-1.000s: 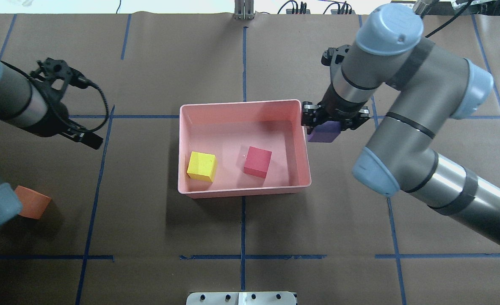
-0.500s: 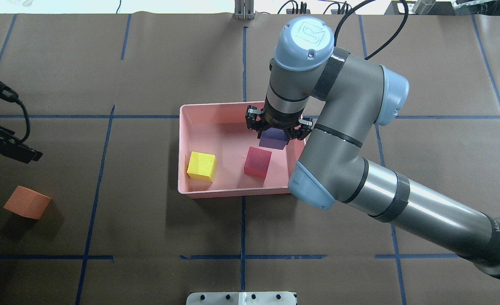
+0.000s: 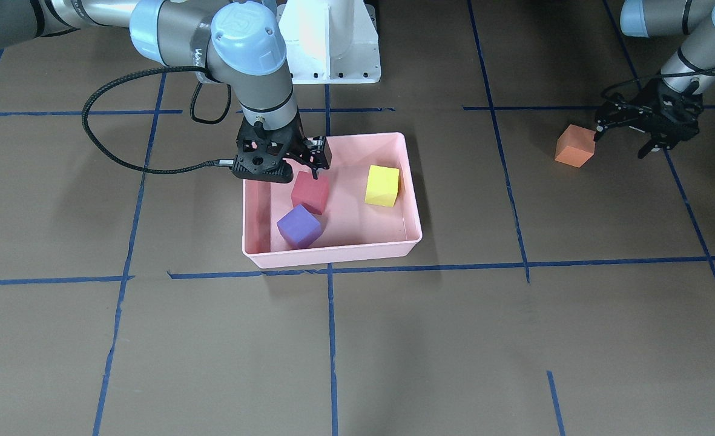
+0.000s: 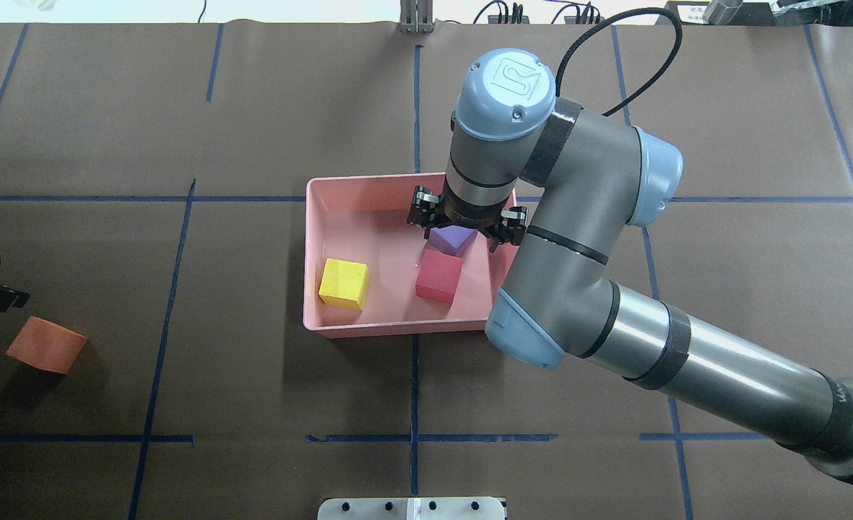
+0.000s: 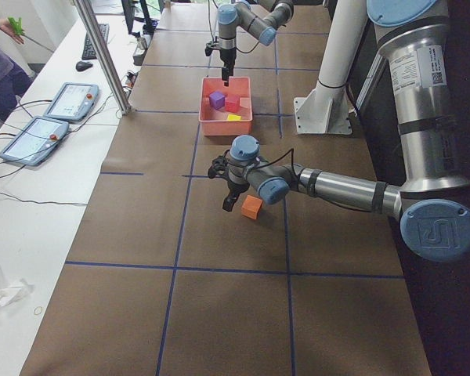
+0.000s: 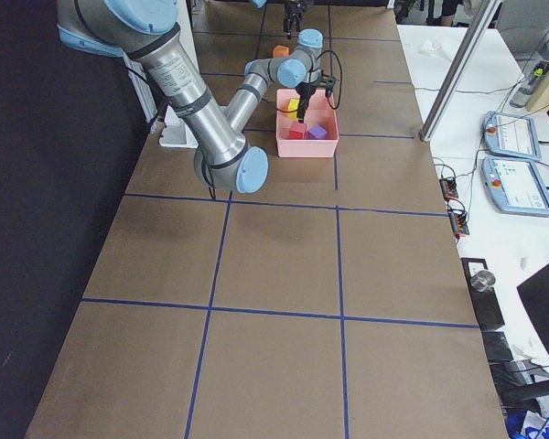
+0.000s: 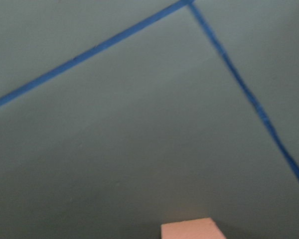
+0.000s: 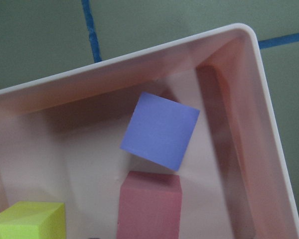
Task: Place blocks into pink bin with both arms
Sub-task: 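Carry the purple cube into the bin while the left gripper reaches the orange cube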
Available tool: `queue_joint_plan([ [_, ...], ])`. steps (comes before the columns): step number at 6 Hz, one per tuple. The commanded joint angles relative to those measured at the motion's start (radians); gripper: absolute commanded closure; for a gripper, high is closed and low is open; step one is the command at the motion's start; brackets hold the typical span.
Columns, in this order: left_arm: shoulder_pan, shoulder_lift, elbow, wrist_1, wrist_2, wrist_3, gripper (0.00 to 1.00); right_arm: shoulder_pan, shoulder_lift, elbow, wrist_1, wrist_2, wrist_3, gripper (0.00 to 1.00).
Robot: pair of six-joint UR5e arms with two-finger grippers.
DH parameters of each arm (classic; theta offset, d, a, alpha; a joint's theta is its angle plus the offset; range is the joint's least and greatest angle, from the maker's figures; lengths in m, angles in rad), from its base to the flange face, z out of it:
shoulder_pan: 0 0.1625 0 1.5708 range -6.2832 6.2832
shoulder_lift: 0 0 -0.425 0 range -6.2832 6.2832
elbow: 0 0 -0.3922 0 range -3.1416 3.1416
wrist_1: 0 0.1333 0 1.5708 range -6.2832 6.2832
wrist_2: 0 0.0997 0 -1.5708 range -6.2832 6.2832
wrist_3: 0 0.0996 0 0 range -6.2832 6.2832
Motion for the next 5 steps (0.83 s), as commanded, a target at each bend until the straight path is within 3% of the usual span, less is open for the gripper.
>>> queue_joint_plan([
  [1, 0.107, 0.006, 0.031, -0.082, 0.001, -0.149, 0.00, 0.000, -0.015, 0.001, 0.014, 0.000, -0.004, 0.00],
  [5, 0.215, 0.004, 0.060, -0.078, 0.027, -0.179, 0.00, 0.001, -0.044, 0.008, 0.028, 0.000, -0.008, 0.00],
])
